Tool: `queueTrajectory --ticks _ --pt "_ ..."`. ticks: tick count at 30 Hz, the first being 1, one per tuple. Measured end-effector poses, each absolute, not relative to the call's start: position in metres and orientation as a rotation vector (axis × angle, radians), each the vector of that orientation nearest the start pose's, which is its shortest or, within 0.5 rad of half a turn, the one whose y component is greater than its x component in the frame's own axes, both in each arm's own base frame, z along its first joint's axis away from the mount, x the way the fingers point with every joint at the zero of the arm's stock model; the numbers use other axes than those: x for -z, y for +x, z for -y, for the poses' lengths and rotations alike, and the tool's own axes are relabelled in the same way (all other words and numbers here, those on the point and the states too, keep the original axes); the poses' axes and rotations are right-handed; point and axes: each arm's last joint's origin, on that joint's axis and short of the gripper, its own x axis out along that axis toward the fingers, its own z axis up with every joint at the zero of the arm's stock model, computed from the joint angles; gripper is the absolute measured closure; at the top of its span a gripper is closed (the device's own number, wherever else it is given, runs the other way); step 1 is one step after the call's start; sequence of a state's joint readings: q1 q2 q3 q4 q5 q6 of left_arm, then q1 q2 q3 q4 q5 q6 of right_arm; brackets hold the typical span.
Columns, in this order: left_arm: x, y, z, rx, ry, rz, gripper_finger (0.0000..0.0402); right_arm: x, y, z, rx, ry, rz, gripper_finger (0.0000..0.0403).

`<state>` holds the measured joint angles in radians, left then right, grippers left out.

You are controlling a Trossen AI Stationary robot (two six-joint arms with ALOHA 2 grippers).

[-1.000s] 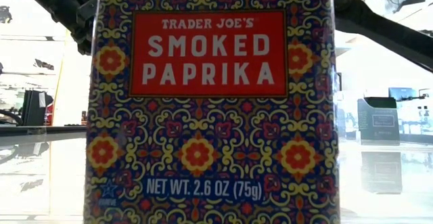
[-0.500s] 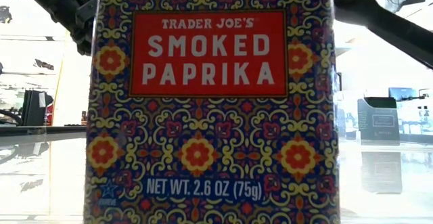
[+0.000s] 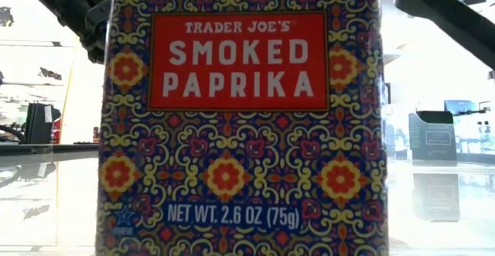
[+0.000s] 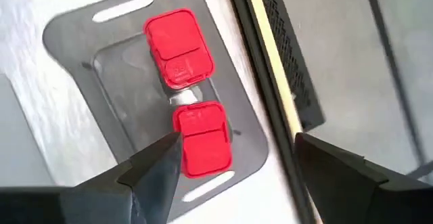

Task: Sort spices by type
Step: Put the red spice can into the black bin

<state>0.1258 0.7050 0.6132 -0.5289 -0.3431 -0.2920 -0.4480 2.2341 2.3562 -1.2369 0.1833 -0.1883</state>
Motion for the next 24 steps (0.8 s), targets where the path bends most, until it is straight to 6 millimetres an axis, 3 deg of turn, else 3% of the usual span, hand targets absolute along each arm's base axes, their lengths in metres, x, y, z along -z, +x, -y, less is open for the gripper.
queueTrajectory --ticks 6,15,21,24 --pt "-0.256 0.143 -0.028 -0.541 -0.209 -0.554 0.0141 -0.299 0.409 0.200 0.557 0.183 -1.239 0.0089" --pt "-0.256 0.143 -0.028 -0.536 -0.187 -0.560 0.0141 -0.298 0.412 0.189 0.713 0.414 -1.184 0.0094" --pt "-0.256 0.143 -0.028 -0.536 -0.188 -0.560 0.0141 -0.297 0.416 0.180 0.728 0.490 -1.167 0.0101" --pt "-0.256 0.143 -0.028 -0.537 -0.189 -0.559 0.0141 -0.288 0.423 0.174 0.715 0.484 -1.155 0.0101"
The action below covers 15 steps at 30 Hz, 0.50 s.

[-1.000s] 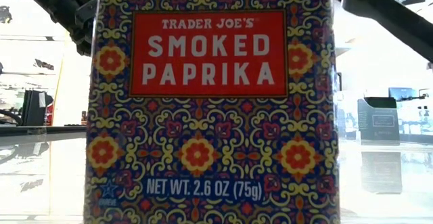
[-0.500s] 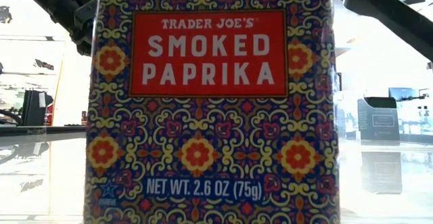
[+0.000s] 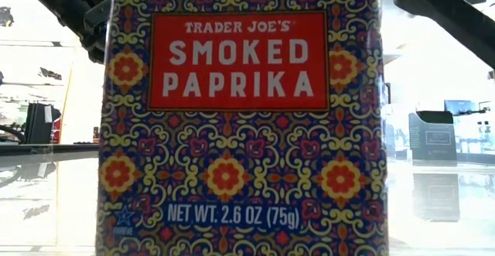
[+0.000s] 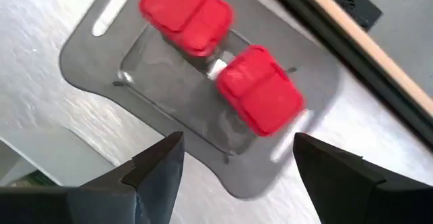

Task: Sort spices by type
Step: Put the red spice can into the black bin

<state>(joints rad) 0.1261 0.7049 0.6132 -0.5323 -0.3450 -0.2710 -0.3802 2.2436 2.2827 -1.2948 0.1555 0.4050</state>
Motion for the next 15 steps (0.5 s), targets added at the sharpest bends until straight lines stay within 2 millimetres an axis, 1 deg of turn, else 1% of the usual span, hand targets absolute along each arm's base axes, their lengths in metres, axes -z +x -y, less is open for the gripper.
queueTrajectory --ticks 4,7,9,12,15 --pt "-0.256 0.143 -0.028 -0.536 -0.189 -0.559 0.0141 -0.271 0.427 0.163 0.691 0.484 -1.205 0.0101" --pt "-0.256 0.143 -0.028 -0.536 -0.190 -0.559 0.0141 -0.260 0.432 0.157 0.666 0.485 -1.198 0.0101" --pt "-0.256 0.143 -0.028 -0.536 -0.191 -0.559 0.0141 -0.255 0.433 0.156 0.665 0.484 -1.213 0.0101" --pt "-0.256 0.143 -0.028 -0.536 -0.191 -0.560 0.0141 -0.248 0.437 0.155 0.664 0.490 -1.176 0.0101" --pt "-0.256 0.143 -0.028 -0.536 -0.192 -0.559 0.0141 -0.240 0.436 0.155 0.669 0.493 -1.204 0.0101"
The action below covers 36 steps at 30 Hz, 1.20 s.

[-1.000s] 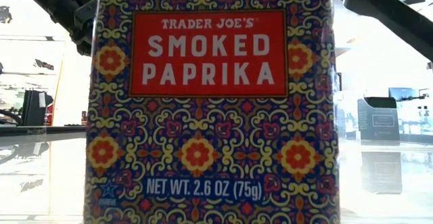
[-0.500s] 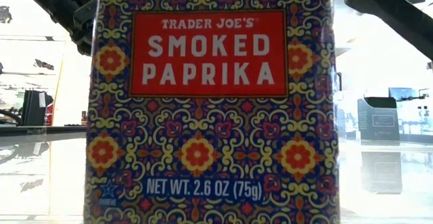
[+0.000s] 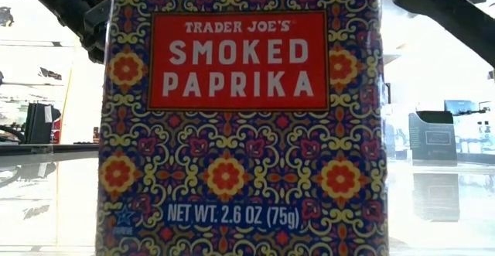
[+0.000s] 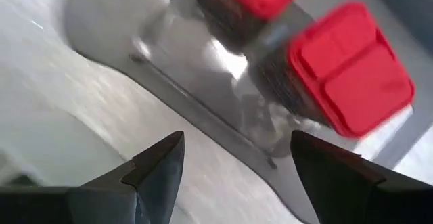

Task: Sort spices by type
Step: Put the red spice can into the black bin

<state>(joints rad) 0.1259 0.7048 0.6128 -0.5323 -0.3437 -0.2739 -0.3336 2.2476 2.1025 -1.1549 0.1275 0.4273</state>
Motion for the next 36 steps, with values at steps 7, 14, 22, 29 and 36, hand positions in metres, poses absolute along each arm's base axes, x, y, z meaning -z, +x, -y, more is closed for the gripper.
queueTrajectory --ticks 7,14,22,29,36 --pt "-0.256 0.143 -0.028 -0.539 -0.203 -0.557 0.0141 -0.228 0.436 0.160 0.685 0.509 -1.179 0.0101" --pt "-0.256 0.143 -0.028 -0.542 -0.213 -0.554 0.0141 -0.215 0.432 0.168 0.723 0.511 -1.185 0.0101" --pt "-0.256 0.143 -0.028 -0.542 -0.213 -0.553 0.0141 -0.211 0.430 0.172 0.745 0.458 -1.193 0.0101" --pt "-0.256 0.143 -0.028 -0.542 -0.213 -0.554 0.0141 -0.211 0.430 0.171 0.725 0.433 -1.206 0.0101" --pt "-0.256 0.143 -0.028 -0.542 -0.213 -0.553 0.0141 -0.214 0.428 0.171 0.724 0.431 -1.217 0.0101"
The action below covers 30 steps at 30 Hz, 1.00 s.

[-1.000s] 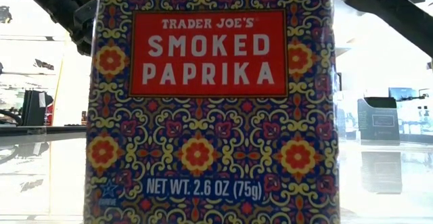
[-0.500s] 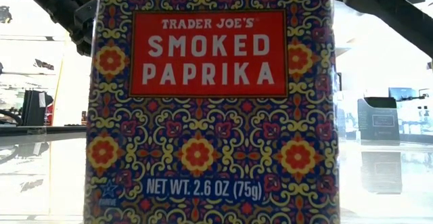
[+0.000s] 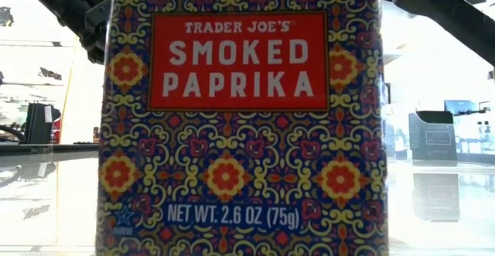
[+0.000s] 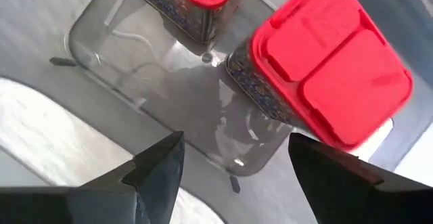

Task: Sort spices by type
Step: Put the red spice can into the black bin, then put the black spice can into the transparent bin

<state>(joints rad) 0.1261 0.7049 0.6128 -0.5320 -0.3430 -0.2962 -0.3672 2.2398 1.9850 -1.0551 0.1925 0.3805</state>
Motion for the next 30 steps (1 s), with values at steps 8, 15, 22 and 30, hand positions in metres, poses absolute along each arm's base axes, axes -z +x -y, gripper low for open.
queueTrajectory --ticks 8,15,22,30 --pt "-0.256 0.143 -0.028 -0.542 -0.213 -0.553 0.0141 -0.270 0.404 0.156 0.711 0.424 -1.175 0.0101" --pt "-0.256 0.143 -0.028 -0.542 -0.213 -0.553 0.0141 -0.322 0.369 0.122 0.694 0.423 -1.211 0.0101" --pt "-0.257 0.144 -0.028 -0.542 -0.222 -0.537 0.0141 -0.348 0.353 0.067 0.672 0.419 -1.217 0.0101" --pt "-0.255 0.143 -0.027 -0.505 -0.167 -0.581 0.0109 -0.336 0.355 -0.006 0.696 0.393 -1.193 0.0101"
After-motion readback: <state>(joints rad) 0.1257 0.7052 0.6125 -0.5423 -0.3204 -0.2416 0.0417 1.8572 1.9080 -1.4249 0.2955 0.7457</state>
